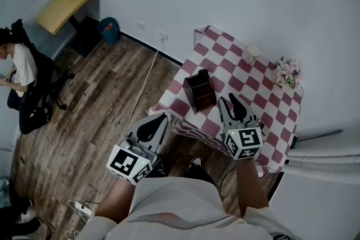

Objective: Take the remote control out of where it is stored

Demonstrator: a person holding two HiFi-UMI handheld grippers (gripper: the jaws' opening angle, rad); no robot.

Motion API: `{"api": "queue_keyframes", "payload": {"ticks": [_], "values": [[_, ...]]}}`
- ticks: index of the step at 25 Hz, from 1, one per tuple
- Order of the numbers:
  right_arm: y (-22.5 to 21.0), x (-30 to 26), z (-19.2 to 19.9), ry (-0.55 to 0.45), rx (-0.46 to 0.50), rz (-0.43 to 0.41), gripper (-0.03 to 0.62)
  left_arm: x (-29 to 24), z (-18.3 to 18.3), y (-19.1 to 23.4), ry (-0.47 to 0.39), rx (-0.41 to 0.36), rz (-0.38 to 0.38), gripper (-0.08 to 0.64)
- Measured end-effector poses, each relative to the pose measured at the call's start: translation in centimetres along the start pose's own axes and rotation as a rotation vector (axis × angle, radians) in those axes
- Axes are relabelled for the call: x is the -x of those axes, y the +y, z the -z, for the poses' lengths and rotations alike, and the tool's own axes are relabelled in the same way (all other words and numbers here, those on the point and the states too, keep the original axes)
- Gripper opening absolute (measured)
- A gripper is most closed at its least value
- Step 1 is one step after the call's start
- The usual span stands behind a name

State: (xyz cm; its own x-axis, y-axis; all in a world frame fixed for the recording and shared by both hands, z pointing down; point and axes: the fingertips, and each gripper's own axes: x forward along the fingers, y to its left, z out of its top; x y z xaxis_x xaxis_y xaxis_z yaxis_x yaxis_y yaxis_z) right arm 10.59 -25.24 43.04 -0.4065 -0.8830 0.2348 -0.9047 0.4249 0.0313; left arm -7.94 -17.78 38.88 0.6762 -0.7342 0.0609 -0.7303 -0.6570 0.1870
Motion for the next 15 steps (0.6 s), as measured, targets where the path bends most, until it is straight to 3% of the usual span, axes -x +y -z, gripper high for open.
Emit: {"api": "queue_keyframes", "payload": {"ticks": [5, 15], "values": [[0.4, -5.3, 0.9, 0.054, -0.014, 0.015, 0.167, 1.3, 0.8, 1.2, 0.012, 0.022, -0.038, 0.008], [-0.6, -14.4, 6.7, 0.292, -0.104, 0.070, 0.227, 4.4, 2.4, 4.3, 0.030, 0.061, -0.119, 0.008]]}}
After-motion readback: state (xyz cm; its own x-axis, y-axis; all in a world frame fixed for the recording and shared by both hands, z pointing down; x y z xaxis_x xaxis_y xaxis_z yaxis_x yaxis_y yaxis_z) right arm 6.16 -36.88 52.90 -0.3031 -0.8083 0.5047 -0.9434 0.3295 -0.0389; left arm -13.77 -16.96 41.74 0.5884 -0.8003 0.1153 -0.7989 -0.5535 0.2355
